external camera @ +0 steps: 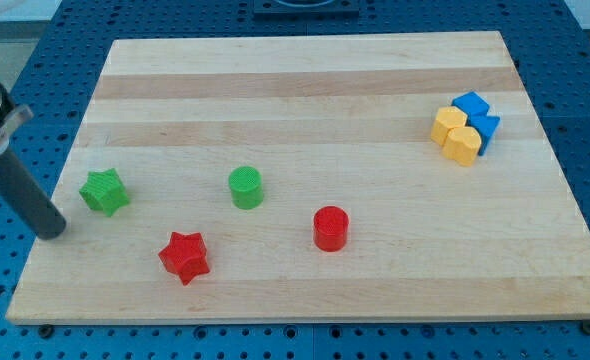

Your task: Locate the green star at the top left corner of the board

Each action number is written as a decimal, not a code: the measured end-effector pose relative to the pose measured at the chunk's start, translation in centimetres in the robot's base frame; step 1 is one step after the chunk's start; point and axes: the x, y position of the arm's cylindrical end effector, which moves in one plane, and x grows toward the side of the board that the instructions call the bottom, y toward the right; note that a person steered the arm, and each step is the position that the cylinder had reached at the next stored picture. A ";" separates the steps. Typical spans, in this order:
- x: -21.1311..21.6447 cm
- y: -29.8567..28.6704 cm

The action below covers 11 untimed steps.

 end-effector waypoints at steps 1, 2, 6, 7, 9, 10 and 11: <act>-0.6 1.8; -3.8 4.8; -11.6 6.4; -12.3 7.8; -20.1 7.2; -19.5 7.3; -18.4 8.4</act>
